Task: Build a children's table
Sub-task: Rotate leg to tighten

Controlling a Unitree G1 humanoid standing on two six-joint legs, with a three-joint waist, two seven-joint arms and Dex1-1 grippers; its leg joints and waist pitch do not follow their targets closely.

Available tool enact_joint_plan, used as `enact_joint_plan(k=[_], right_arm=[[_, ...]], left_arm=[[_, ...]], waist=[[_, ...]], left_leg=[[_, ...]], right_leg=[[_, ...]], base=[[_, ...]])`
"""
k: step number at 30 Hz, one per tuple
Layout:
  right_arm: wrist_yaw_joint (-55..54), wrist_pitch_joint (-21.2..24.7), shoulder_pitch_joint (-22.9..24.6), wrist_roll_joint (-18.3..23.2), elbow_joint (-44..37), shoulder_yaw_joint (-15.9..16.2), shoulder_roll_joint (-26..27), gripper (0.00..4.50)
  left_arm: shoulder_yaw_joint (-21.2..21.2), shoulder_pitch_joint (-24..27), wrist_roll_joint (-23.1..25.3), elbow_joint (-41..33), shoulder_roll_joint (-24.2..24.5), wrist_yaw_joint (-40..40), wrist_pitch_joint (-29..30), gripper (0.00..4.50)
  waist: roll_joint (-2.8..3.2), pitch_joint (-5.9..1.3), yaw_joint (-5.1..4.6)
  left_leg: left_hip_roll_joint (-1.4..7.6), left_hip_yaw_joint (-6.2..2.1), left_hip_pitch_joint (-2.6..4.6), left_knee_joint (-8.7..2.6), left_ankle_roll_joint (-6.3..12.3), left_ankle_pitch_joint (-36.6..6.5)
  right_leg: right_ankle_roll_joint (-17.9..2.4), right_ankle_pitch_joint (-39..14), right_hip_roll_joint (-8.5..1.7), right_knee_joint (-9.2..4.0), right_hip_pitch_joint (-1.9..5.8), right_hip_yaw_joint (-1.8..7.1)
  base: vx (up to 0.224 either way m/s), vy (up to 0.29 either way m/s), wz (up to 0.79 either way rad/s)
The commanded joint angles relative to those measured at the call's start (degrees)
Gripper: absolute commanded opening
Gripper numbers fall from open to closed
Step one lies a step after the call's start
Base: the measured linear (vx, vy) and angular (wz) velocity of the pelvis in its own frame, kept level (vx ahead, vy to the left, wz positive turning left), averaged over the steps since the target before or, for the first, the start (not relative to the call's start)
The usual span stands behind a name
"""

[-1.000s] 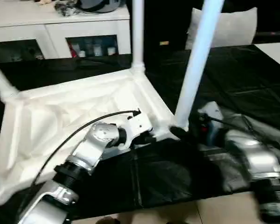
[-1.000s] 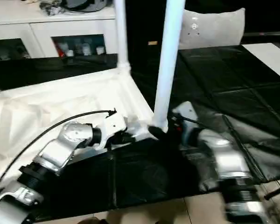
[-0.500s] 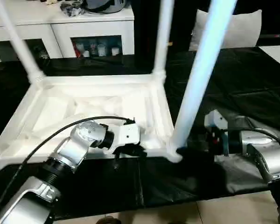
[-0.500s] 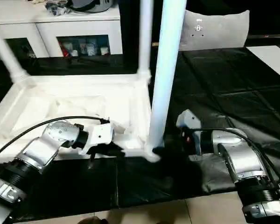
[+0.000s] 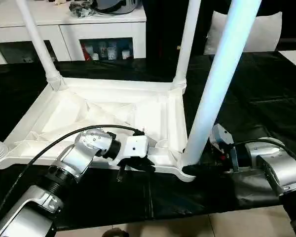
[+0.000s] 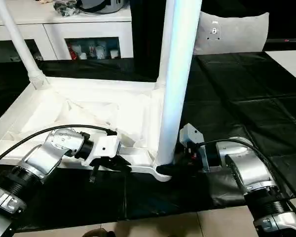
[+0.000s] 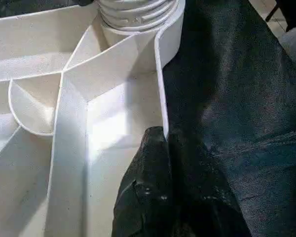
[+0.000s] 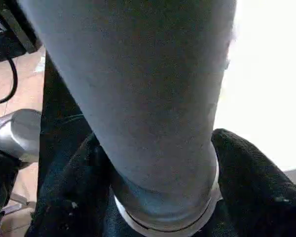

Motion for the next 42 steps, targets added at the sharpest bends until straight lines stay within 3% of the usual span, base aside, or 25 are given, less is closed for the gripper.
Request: enact_joint_plan(k=[1, 6, 7, 9, 10, 11, 13, 16, 17, 18, 19, 21, 22, 23, 30, 37, 40, 42], right_arm=[[0.0, 0.4, 0.4, 0.4, -0.7, 0.2, 0.3, 2.75], [-7.7, 4.8, 0.4, 3.4, -1.1, -3.5, 5.0, 2.67], [-11.8, 6.3, -0.3, 2.8, -0.4, -4.2, 6.8, 2.67], [-18.6, 7.8, -1.5, 1.1, 1.2, -5.0, 9.7, 2.67], [-18.6, 7.8, -1.5, 1.1, 1.2, -5.0, 9.7, 2.65], [-21.2, 8.1, -1.8, 0.5, 1.9, -5.3, 10.9, 2.65], [-29.2, 9.1, -3.2, -1.5, 4.0, -5.9, 14.8, 2.64], [-34.5, 10.1, -3.8, -3.0, 4.8, -6.4, 17.6, 2.64], [-37.4, 10.7, -4.2, -3.5, 5.5, -6.9, 19.0, 2.64], [-40.7, 10.8, -4.6, -4.2, 6.1, -7.4, 20.4, 2.64], [-44.9, 8.3, -5.2, -5.6, 7.5, -7.8, 21.8, 2.64], [-43.4, 7.7, -4.9, -4.3, 7.1, -8.2, 22.1, 2.64], [-42.7, 7.9, -4.7, -3.7, 6.9, -8.4, 22.2, 2.99], [-42.5, 8.1, -4.6, -3.4, 6.5, -8.7, 22.3, 3.2], [-38.7, 8.7, -3.0, -2.4, 3.7, -9.0, 20.1, 3.83], [-25.8, 4.4, 0.3, -1.6, 0.2, -7.3, 11.2, 4.44], [-21.4, 3.5, 0.7, -1.4, -0.2, -7.3, 8.0, 4.44], [-18.4, 1.7, 0.5, -2.1, 0.2, -6.8, 5.3, 4.44]], left_arm=[[-2.5, -0.2, 0.4, 0.0, -0.2, -2.8, -0.3, 0.0], [1.0, 1.5, -3.4, -3.8, -2.6, 0.4, 8.1, 0.0], [1.6, 1.8, -3.3, -4.5, -3.3, 2.4, 10.1, 0.0], [2.6, 2.1, -3.1, -5.6, -5.0, 6.4, 13.5, 0.0], [2.6, 2.1, -3.1, -5.6, -5.0, 6.4, 13.5, 0.0], [3.1, 2.2, -3.1, -6.0, -5.8, 8.0, 15.0, 0.0], [4.4, 2.2, -2.7, -7.3, -9.5, 14.5, 19.1, 0.0], [5.5, 2.3, -2.2, -8.3, -12.6, 19.2, 22.1, 0.0], [6.1, 2.2, -2.0, -8.5, -14.3, 21.5, 23.3, 0.0], [6.6, 2.2, -1.6, -8.8, -15.8, 24.0, 24.6, 0.0], [6.7, 2.0, -0.7, -8.4, -17.2, 26.4, 24.2, 0.0], [6.6, 2.0, -0.8, -8.4, -17.1, 26.3, 23.4, 0.0], [6.7, 2.0, -0.9, -8.5, -17.0, 26.2, 23.5, 0.0], [6.7, 2.0, -0.8, -8.6, -16.8, 26.3, 23.6, 0.0], [5.9, 2.3, 1.0, -8.0, -13.5, 24.6, 20.9, 0.0], [4.5, 2.7, 2.0, -4.9, -7.2, 17.9, 13.1, 0.0], [3.5, 2.9, 1.4, -4.5, -5.1, 13.9, 9.5, 0.0], [2.1, 2.8, 1.1, -3.8, -3.2, 10.2, 6.6, 0.0]], waist=[[-0.74, -3.87, -0.17], [-0.39, -3.82, -0.26], [-0.61, -3.75, -0.59], [-0.33, -3.63, -1.04], [-0.52, -3.58, -1.88], [-0.52, -3.58, -1.88], [-0.53, -3.43, -3.13], [-0.64, -3.57, -3.82], [-0.93, -3.57, -3.92], [-0.76, -3.54, -4.01], [-0.8, -3.62, -4.11], [-0.77, -3.69, -4.22], [-1.04, -3.76, -4.18], [-0.85, -3.8, -4.08], [-0.61, -3.9, -3.46], [-0.43, -3.88, -2.41], [-0.38, -3.75, -2.05], [-0.67, -3.76, -1.79]], left_leg=[[3.45, -1.03, 1.24, -3.86, 3.0, -13.9], [3.42, -1.09, 1.12, -3.93, 2.99, -13.5], [3.28, -1.14, 1.01, -3.99, 2.64, -13.7], [3.27, -1.27, 0.96, -4.24, 1.78, -14.7], [2.96, -1.41, 1.29, -4.18, 0.35, -17.3], [2.96, -1.41, 1.29, -4.18, 0.35, -17.3], [2.89, -1.55, 1.1, -4.21, -0.29, -18.4], [2.77, -1.49, 1.05, -4.11, 0.03, -18.3], [2.73, -1.38, 1.05, -4.03, 0.31, -18.0], [2.67, -1.35, 1.03, -3.95, 0.67, -17.3], [2.72, -1.34, 0.98, -3.91, 0.92, -16.5], [2.63, -1.3, 0.94, -3.82, 1.11, -16.5], [2.65, -1.26, 0.83, -3.81, 1.69, -16.0], [2.68, -1.24, 0.8, -3.8, 2.24, -15.2], [2.81, -1.18, 0.78, -3.79, 3.07, -13.8], [3.0, -1.12, 1.06, -3.81, 3.17, -14.5], [3.11, -1.09, 1.07, -3.93, 3.07, -15.2], [3.11, -1.01, 1.15, -3.86, 2.91, -15.3]], right_leg=[[-13.5, -14.4, -3.55, -4.04, 2.47, 2.52], [-13.9, -14.2, -3.46, -3.99, 2.48, 2.42], [-13.7, -14.9, -3.37, -4.03, 2.51, 2.37], [-13.2, -16.4, -3.36, -4.08, 2.44, 2.36], [-12.1, -20.7, -3.47, -4.59, 2.32, 2.24], [-12.1, -20.7, -3.47, -4.59, 2.32, 2.24], [-11.1, -23.1, -3.4, -4.88, 2.13, 2.21], [-11.0, -21.7, -3.24, -4.92, 2.13, 2.23], [-11.0, -21.6, -3.24, -5.05, 2.07, 2.31], [-11.1, -21.4, -3.27, -5.05, 2.02, 2.34], [-11.1, -20.8, -3.27, -5.04, 2.0, 2.32], [-10.9, -20.8, -3.26, -5.13, 2.0, 2.27], [-10.8, -19.9, -3.23, -5.13, 2.15, 2.3], [-11.1, -18.2, -3.14, -4.9, 2.18, 2.35], [-11.2, -15.9, -3.11, -4.72, 2.34, 2.35], [-11.3, -15.0, -3.09, -4.68, 2.41, 2.35], [-11.7, -15.2, -3.23, -4.6, 2.29, 2.46], [-11.8, -15.9, -3.26, -4.62, 2.21, 2.46]], base=[[0.0, 0.0, 0.0], [0.0, 0.0, 0.0], [0.0, 0.0, 0.0], [0.0, 0.0, 0.0], [0.0, 0.0, 0.0], [0.0, 0.0, 0.0], [0.0, 0.0, 0.0], [0.0, 0.0, 0.0], [0.0, 0.0, 0.0], [0.0, 0.0, 0.0], [0.0, 0.0, 0.0], [0.0, 0.0, 0.0], [0.0, 0.0, 0.0], [0.0, 0.0, 0.0], [0.0, 0.0, 0.0], [0.0, 0.0, 0.0], [0.0, 0.0, 0.0], [0.0, 0.0, 0.0]])
